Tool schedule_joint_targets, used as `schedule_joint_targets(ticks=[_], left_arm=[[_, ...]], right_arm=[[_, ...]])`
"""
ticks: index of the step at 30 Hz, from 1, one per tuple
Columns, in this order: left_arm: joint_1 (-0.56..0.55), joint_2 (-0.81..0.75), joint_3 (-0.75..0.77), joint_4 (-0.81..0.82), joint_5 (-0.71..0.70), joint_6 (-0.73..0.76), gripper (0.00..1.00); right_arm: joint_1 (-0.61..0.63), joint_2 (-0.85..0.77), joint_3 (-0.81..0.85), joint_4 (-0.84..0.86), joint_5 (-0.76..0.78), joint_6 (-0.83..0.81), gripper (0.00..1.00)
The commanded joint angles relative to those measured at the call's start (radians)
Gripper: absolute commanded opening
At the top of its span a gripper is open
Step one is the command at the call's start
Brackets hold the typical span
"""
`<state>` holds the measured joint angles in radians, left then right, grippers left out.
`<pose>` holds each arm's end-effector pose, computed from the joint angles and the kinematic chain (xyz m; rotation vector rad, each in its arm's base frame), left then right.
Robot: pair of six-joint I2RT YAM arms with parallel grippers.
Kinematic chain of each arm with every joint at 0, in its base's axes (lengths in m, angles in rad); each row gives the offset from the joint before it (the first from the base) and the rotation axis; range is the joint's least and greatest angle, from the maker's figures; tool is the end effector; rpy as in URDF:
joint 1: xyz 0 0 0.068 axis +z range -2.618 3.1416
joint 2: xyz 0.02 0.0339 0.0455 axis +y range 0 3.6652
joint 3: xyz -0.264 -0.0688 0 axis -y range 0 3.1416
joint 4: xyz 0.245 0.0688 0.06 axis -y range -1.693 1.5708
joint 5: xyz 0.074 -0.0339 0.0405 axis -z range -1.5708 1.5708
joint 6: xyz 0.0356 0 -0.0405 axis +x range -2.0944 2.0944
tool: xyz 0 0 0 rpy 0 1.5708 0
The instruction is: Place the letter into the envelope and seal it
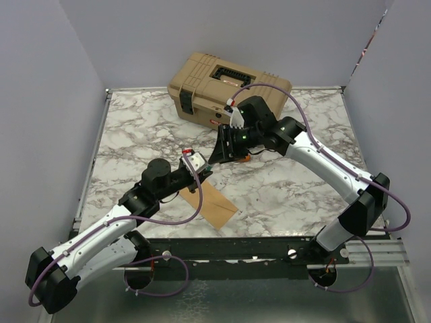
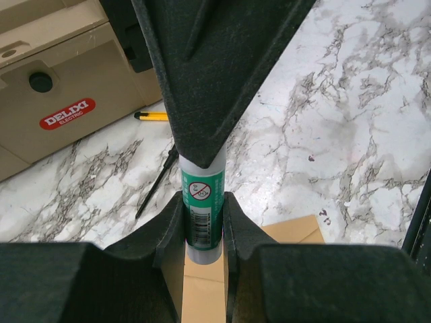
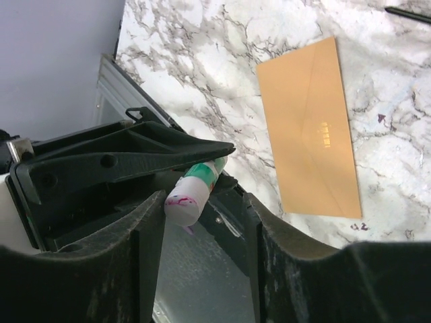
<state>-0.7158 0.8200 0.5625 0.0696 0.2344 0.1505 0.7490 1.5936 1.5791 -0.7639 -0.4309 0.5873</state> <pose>0.1446 -0.1367 0.2819 0.9076 1.5480 -0.6143 0.2444 0.2476 0.3592 -0.4395 2.5281 1.1012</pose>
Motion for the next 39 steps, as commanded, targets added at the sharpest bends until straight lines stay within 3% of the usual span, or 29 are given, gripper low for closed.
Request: schedule_joint_targets(ticks=[1, 13, 19, 25, 31, 39], left_arm=[[-0.001, -0.002, 0.03, 0.041, -0.016, -0.023, 0.0], [0.0, 0.027, 0.062, 0.044, 0.035, 0.079, 0.0], [0.0, 0.073, 0.115, 0.099, 0.107, 0.202, 0.0], [0.0, 0.175, 0.256, 0.165, 0.184, 0.314, 0.0], [-0.012, 0.223, 0.342, 0.337, 0.255, 0.327, 0.0], [-0.026, 0.267, 0.427, 0.425, 0.3, 0.347, 0.0]], right_arm=[[-0.003, -0.011, -0.015, 0.013, 0.001, -0.031, 0.45], [-0.003, 0.031, -0.001, 0.008, -0.041, -0.059, 0.24], [-0.001, 0.074, 0.011, -0.074, -0.04, -0.082, 0.01], [0.006, 0.076, -0.027, -0.1, -0.039, -0.079, 0.0], [0.024, 0.068, -0.088, -0.064, -0.07, -0.035, 0.0], [0.041, 0.114, -0.131, -0.093, -0.017, -0.029, 0.0]])
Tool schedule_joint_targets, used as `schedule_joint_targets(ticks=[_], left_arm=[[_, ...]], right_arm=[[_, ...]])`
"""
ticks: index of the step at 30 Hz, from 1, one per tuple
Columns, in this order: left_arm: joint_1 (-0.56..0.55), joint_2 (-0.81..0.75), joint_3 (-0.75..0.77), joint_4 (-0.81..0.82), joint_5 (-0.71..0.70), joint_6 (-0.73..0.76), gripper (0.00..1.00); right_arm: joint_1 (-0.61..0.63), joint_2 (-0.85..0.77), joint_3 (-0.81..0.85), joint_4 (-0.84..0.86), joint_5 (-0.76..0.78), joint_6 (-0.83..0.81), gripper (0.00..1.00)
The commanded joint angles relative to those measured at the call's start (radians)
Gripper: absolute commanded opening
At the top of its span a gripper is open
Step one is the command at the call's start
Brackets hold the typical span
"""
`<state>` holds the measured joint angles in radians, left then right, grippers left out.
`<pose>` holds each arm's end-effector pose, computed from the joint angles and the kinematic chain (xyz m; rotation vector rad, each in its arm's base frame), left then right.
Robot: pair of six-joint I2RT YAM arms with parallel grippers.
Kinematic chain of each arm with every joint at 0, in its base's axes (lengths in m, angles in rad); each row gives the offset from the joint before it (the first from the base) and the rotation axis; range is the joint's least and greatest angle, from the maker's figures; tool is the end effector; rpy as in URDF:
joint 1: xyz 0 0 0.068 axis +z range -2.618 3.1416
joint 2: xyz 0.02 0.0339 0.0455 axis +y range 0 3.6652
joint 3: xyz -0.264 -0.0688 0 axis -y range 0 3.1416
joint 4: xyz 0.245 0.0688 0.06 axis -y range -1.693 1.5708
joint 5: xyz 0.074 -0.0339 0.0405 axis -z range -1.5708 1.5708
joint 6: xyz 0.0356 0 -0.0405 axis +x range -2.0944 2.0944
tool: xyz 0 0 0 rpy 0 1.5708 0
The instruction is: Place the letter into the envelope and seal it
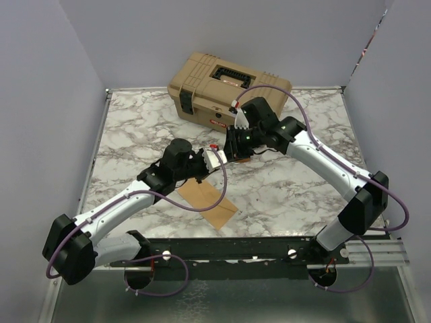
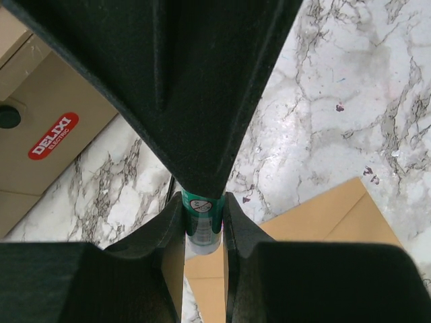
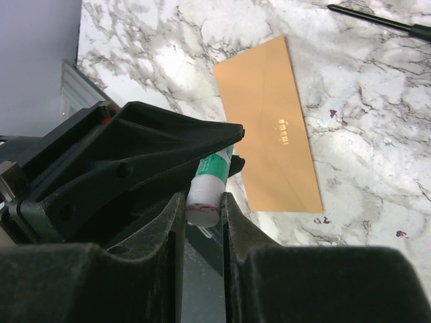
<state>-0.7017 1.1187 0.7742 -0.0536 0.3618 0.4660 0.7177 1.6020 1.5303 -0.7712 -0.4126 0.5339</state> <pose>0.1862 -0.1739 0.2831 1.2804 1.5056 -0.5096 0.2526 0.2395 0.3401 -0.4447 2.5685 1.0205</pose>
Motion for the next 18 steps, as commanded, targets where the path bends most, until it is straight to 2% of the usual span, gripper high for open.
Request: schedule_joint_targets(ticks=[1, 9, 13, 17, 18], left_arm=[[-0.043, -0.028, 0.226, 0.555, 0.177, 0.035, 0.0], [-0.089, -0.013, 0.257, 0.566, 0.189, 0.057, 0.0], [-0.089, -0.051, 0.181, 0.555, 0.136, 0.01, 0.0], [-0.09, -0.14, 0.053, 0.483, 0.035, -0.048, 0.0], [-0.09, -0.165, 0.02, 0.462, 0.01, -0.063, 0.0]], right_arm=[[0.073, 0.115, -0.088, -0.093, -0.02, 0.025, 0.0], [0.074, 0.172, -0.161, -0.11, 0.145, 0.051, 0.0], [0.059, 0.121, -0.132, -0.061, 0.128, 0.077, 0.0], [-0.015, 0.043, -0.1, -0.027, 0.067, 0.1, 0.01], [-0.034, 0.02, -0.095, -0.015, 0.046, 0.104, 0.04]])
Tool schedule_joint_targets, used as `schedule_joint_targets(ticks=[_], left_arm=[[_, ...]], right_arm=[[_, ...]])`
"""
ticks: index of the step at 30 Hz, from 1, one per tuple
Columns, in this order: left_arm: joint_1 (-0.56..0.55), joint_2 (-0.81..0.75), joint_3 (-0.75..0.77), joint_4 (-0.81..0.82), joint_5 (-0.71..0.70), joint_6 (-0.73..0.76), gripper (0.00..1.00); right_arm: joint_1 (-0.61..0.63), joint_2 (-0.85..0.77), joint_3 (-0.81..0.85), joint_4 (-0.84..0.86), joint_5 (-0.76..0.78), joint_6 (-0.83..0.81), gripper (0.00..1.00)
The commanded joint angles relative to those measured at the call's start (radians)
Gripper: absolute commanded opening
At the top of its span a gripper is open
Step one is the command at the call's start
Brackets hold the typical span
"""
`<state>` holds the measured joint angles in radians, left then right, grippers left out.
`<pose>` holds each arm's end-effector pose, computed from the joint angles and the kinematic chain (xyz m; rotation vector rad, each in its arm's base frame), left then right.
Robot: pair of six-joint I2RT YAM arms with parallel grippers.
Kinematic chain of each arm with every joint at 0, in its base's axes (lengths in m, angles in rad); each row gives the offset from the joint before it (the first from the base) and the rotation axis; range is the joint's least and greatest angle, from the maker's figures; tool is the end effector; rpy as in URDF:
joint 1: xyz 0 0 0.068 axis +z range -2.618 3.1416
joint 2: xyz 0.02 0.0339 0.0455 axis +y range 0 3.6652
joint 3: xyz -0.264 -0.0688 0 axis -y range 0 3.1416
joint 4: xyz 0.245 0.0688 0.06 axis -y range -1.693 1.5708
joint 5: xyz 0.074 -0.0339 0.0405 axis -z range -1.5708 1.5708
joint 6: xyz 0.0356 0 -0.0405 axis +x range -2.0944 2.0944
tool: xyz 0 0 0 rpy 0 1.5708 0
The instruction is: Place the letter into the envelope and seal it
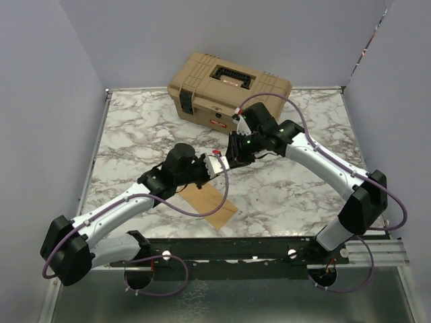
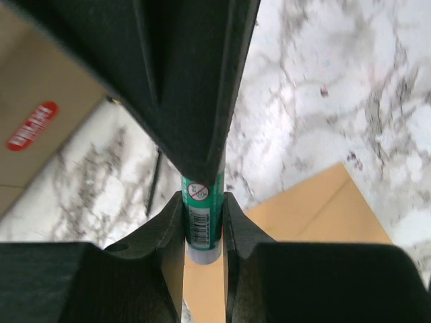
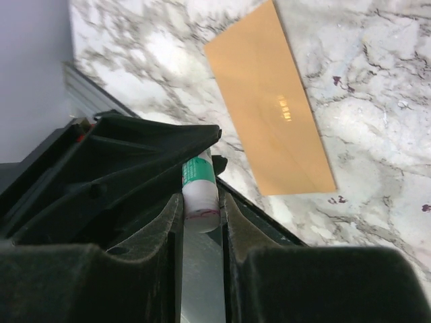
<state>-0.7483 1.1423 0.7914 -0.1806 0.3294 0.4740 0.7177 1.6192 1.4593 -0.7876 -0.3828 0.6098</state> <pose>0.1782 -0.1811 0.2712 1.3700 1.6070 -0.5105 0.2524 0.2380 0.3105 -0.3164 2.7088 0.9557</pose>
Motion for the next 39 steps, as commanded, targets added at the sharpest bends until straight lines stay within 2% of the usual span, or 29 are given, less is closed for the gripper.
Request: schedule_joint_targets(ticks=[1, 4, 7, 11, 16, 20, 28, 31, 35, 39], left_arm=[[-0.043, -0.212, -0.027, 0.569, 0.018, -0.087, 0.0], [-0.043, -0.266, -0.096, 0.488, -0.041, -0.135, 0.0], [-0.041, -0.289, -0.145, 0.401, -0.055, -0.185, 0.0], [-0.042, -0.297, -0.188, 0.368, -0.035, -0.298, 0.0], [-0.041, -0.317, -0.225, 0.423, -0.041, -0.454, 0.0], [-0.042, -0.294, -0.229, 0.449, -0.062, -0.618, 0.0], [-0.042, -0.09, -0.152, 0.282, -0.345, -1.004, 0.0], [-0.042, -0.003, -0.154, 0.272, -0.461, -1.145, 0.0], [-0.041, 0.085, -0.141, 0.278, -0.568, -1.228, 0.0], [-0.042, 0.187, -0.09, 0.185, -0.695, -1.38, 0.0]], right_arm=[[-0.049, -0.018, -0.016, 0.008, 0.008, 0.033, 0.08], [-0.071, -0.059, 0.029, 0.0, -0.011, 0.033, 0.24], [-0.076, -0.084, 0.067, 0.006, -0.063, 0.042, 0.5], [-0.095, -0.156, 0.047, 0.071, -0.1, 0.1, 0.62], [-0.131, -0.245, -0.005, 0.144, -0.061, 0.187, 0.67], [-0.139, -0.31, -0.064, 0.179, 0.029, 0.224, 0.67], [-0.139, -0.351, -0.137, 0.132, 0.149, 0.225, 0.65], [-0.14, -0.365, -0.161, 0.128, 0.163, 0.233, 0.65], [-0.139, -0.382, -0.204, 0.129, 0.166, 0.25, 0.65], [-0.14, -0.401, -0.232, 0.128, 0.178, 0.27, 0.65]])
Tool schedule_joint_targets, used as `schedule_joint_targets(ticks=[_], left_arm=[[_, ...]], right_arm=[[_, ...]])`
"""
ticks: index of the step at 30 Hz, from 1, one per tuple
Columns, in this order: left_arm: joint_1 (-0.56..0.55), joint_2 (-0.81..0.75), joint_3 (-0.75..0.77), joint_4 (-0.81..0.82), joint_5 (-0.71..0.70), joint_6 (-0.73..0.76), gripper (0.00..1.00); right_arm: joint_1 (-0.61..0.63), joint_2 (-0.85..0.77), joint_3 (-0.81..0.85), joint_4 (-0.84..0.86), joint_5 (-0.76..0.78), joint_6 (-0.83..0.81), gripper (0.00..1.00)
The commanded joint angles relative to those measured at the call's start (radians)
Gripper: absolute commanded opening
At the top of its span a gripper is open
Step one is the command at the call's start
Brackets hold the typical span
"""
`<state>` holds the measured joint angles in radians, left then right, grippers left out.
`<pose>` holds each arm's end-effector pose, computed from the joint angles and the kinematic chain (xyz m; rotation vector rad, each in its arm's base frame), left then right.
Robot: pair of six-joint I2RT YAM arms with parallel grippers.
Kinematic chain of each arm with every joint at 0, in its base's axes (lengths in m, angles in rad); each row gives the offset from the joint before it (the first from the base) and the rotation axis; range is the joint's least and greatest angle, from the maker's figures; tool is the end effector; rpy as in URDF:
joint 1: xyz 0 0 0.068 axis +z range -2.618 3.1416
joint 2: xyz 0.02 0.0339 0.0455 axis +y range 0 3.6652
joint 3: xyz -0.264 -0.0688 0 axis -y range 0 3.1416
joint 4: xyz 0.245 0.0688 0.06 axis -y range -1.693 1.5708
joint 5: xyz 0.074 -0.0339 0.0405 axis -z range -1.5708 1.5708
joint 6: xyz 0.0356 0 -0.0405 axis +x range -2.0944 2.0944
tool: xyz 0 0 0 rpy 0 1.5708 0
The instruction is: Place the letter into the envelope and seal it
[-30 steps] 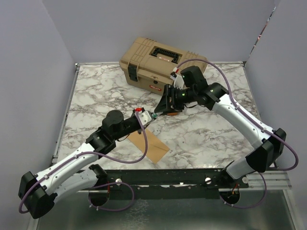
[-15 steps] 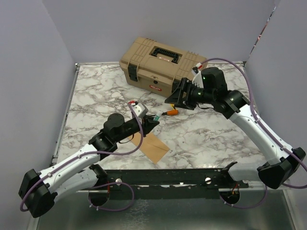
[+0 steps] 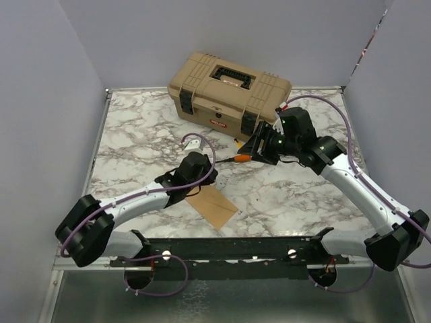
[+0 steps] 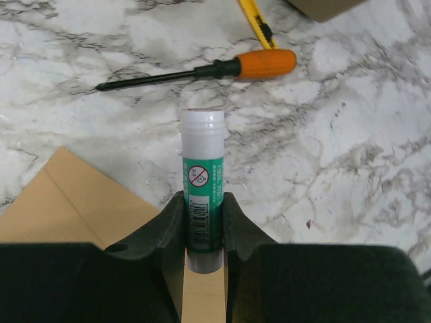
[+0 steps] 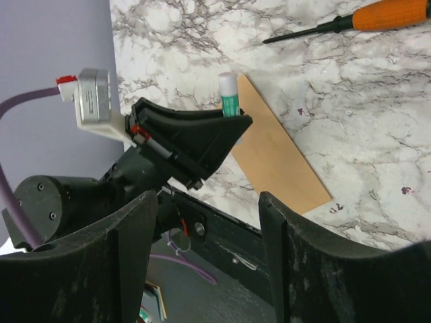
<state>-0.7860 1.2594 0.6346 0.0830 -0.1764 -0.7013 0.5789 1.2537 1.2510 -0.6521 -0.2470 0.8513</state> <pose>0.1926 -0.1840 0.2139 -0.0166 2.1835 -0.6926 0.2203 0.1544 0.3576 0.1813 2.4102 1.0059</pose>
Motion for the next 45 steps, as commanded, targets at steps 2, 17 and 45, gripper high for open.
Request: schedule_joint_targets(ticks=[2, 17, 45], left_arm=[[-0.004, 0.107, 0.074, -0.127, -0.226, -0.301, 0.0], [-0.003, 0.334, 0.183, -0.183, -0.25, -0.471, 0.11], [-0.003, -0.01, 0.36, -0.426, -0.343, -0.059, 0.94]], right_arm=[[-0.001, -0.047, -0.032, -0.011, 0.053, 0.036, 0.64], [-0.001, -0.104, -0.053, -0.061, 0.105, 0.035, 0.64], [-0.001, -0.135, 0.068, -0.262, 0.397, -0.048, 0.65]])
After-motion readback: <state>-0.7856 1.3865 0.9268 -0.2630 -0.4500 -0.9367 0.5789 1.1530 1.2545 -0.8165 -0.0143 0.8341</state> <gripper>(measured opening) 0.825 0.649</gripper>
